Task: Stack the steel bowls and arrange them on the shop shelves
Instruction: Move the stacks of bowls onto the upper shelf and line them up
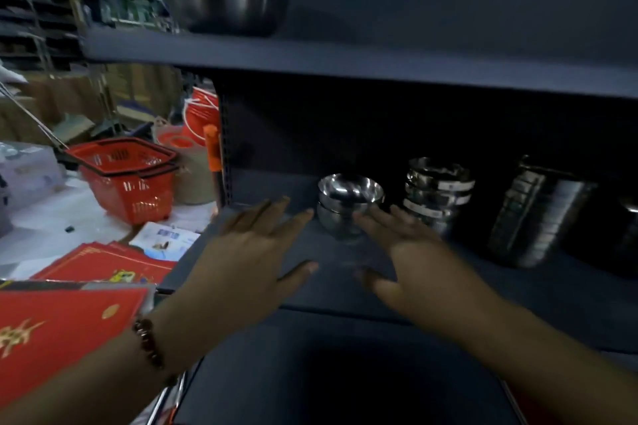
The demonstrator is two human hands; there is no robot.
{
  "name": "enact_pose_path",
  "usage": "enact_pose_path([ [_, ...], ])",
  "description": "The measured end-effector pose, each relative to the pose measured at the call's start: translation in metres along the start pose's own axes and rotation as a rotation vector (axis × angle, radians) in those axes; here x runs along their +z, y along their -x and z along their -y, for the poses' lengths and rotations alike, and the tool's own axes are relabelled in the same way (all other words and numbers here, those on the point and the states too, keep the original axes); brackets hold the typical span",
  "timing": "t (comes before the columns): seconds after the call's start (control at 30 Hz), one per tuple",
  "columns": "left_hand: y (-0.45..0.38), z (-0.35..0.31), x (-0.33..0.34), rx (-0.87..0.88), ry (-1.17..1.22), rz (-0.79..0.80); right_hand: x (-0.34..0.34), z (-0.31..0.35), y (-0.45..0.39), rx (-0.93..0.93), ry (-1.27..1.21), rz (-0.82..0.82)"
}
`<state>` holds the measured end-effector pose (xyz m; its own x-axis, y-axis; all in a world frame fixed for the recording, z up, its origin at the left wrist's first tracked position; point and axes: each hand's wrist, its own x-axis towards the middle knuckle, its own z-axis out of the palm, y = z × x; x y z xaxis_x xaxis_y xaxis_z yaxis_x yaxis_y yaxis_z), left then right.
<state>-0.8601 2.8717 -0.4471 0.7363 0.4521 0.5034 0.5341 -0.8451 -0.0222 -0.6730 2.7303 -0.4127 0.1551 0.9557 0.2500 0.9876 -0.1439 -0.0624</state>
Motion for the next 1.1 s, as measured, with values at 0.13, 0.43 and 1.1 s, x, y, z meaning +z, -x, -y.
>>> enact_pose_path([
  [0.13,-0.013,-0.012,0.056,-0.036,0.060,0.109,0.041,-0.021,-0.005,0.106,-0.021,0.120],
  [0.43,-0.054,-0.014,0.122,-0.136,0.220,0.192,0.104,-0.067,-0.042,0.248,-0.197,0.074],
  [1.1,-0.139,0.011,0.194,-0.423,1.289,0.053,0.123,-0.099,-0.140,0.755,-1.655,-0.133],
])
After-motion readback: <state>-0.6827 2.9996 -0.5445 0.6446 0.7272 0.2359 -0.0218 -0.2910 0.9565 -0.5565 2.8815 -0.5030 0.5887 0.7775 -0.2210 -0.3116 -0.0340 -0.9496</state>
